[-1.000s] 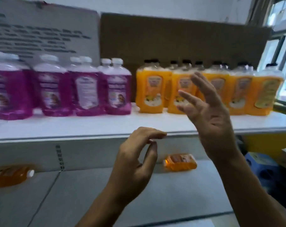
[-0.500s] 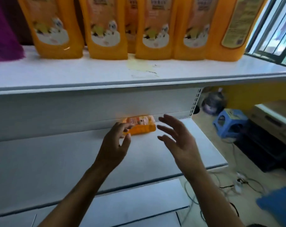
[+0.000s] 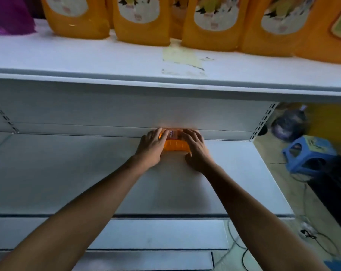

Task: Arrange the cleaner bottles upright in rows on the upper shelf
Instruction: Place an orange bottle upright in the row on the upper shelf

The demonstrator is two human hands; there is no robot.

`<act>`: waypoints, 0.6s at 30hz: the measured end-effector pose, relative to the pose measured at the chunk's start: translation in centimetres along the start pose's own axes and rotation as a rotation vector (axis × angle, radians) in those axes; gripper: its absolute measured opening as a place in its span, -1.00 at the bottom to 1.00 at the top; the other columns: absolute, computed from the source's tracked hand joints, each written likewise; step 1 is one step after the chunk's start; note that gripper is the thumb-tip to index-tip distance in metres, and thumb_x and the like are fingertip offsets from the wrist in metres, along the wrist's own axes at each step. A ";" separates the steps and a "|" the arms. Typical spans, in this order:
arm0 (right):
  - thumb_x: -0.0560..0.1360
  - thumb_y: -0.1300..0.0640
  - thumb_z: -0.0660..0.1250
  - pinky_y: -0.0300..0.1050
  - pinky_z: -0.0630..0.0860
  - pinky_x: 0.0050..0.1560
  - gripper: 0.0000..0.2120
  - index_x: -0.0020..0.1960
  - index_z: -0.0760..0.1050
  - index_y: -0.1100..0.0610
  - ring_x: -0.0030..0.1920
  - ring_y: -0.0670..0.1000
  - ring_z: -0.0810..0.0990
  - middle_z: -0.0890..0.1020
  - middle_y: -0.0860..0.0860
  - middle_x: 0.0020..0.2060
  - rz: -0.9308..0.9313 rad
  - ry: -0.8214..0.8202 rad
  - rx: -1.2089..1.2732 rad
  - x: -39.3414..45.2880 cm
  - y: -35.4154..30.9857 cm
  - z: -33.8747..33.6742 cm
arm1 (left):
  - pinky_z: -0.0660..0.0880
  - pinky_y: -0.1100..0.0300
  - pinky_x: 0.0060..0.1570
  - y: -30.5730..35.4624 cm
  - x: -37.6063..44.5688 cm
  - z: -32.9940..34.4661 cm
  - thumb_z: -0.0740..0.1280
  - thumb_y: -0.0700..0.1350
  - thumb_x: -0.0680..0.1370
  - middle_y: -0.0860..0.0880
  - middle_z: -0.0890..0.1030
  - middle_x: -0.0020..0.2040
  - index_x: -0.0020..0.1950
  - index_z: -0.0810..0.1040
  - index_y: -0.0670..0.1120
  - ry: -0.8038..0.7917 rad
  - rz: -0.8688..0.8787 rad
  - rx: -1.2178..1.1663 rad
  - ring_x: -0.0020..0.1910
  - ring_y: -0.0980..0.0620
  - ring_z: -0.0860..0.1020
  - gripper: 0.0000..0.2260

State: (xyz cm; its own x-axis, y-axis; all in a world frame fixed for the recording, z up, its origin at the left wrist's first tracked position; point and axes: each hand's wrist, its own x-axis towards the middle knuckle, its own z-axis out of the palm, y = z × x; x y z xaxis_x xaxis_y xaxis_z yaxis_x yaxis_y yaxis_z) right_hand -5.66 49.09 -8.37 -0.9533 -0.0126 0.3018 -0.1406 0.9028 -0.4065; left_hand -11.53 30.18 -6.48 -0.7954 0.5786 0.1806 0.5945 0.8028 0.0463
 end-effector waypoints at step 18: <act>0.51 0.06 0.42 0.20 0.40 0.25 -0.37 0.51 0.28 -0.01 0.44 0.12 0.31 0.39 -0.01 0.45 0.086 0.015 -0.086 -1.8 -2.8 -1.0 | 0.43 0.19 0.02 -1.8 -1.6 -6.1 0.41 -0.18 0.44 -0.17 0.58 0.26 0.51 0.32 -0.01 -0.104 0.149 -0.208 0.15 -0.15 0.57 -0.35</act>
State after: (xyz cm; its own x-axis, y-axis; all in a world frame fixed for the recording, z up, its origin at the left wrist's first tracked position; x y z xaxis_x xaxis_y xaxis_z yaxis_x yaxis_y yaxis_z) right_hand -3.24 47.01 -6.86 -0.9566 0.0727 0.2823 -0.0342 0.9338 -0.3563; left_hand -10.55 26.94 -0.87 -0.6987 0.7085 0.0996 0.7090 0.6669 0.2294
